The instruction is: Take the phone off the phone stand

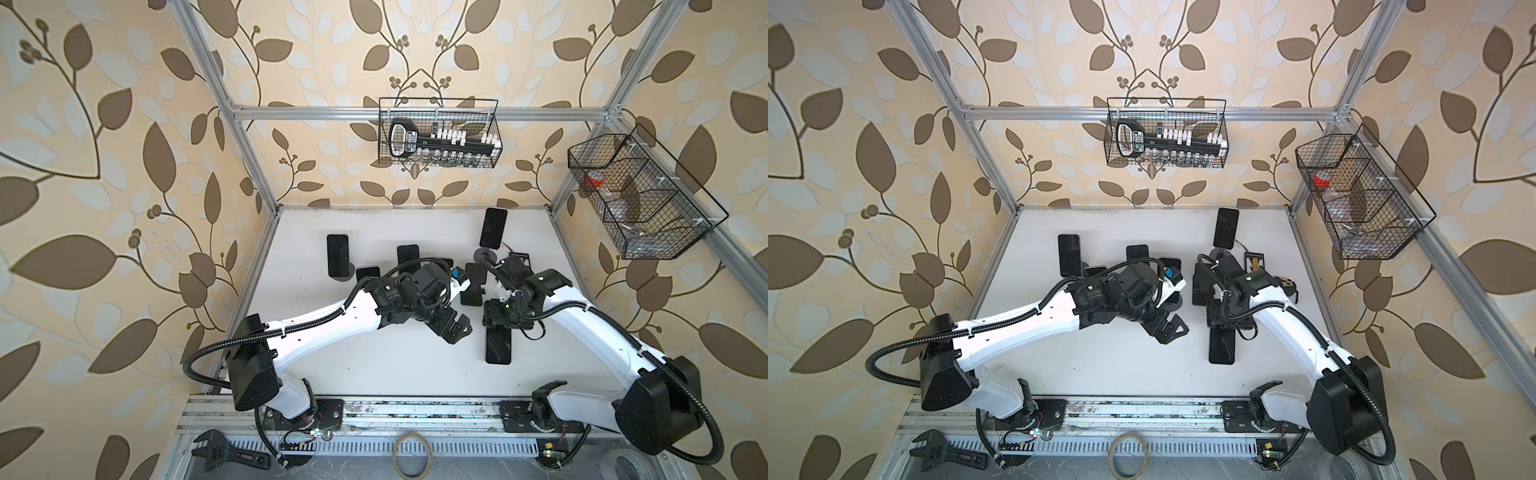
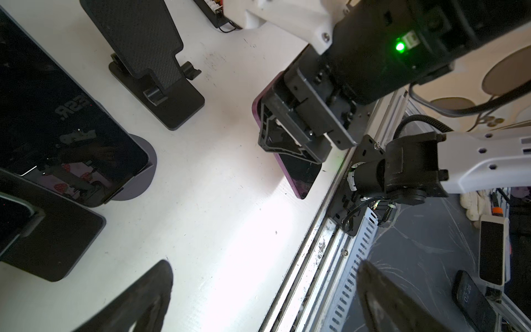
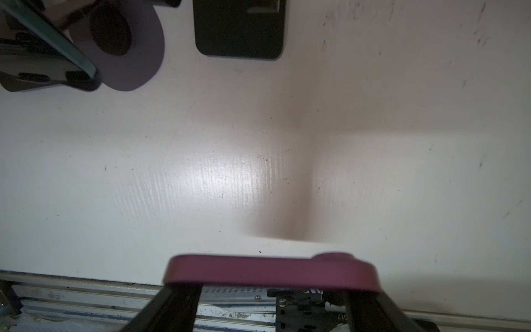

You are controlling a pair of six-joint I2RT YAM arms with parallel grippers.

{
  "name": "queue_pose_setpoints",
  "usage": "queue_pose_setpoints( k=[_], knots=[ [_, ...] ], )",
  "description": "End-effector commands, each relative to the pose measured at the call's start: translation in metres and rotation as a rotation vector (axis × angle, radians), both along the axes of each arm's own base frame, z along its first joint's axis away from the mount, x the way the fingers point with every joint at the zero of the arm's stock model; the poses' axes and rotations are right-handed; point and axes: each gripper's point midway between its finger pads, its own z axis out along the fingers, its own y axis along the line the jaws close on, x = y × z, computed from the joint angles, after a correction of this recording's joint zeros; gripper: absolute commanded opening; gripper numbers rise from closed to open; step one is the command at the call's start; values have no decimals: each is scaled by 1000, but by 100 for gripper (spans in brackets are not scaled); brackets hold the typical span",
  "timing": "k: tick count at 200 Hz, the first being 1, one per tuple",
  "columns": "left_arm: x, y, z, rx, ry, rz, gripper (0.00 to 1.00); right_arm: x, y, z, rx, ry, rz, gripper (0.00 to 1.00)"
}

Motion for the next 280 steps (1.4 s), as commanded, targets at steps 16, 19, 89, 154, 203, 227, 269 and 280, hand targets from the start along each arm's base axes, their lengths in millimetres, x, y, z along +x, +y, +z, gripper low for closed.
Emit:
queue_pose_setpoints(
  k=[16,19,89,154,203,227,269,280],
  knots=[
    [-4,-1,5,3,-17,-33,99,2,-1,-13,3,54,5,52],
    [-4,-1,5,5,-21,-32,99,2,0,-15,4,59,5,52],
    [1,-12,3,6,-39,-65,99,6,-11,-31,18,135,-42,51],
    [11,-24,4,25,-79,-94,99,12,-23,-42,-11,181,-57,51],
    [15,-25,8,39,-111,-105,99,17,-30,-51,-43,204,-48,51],
    [18,-25,8,55,-122,-108,99,20,-32,-58,-31,213,-54,51],
    [22,-29,11,61,-127,-106,99,26,-35,-69,-28,230,-55,51],
    [21,-30,12,61,-126,-110,99,28,-36,-71,-38,235,-49,51]
  ],
)
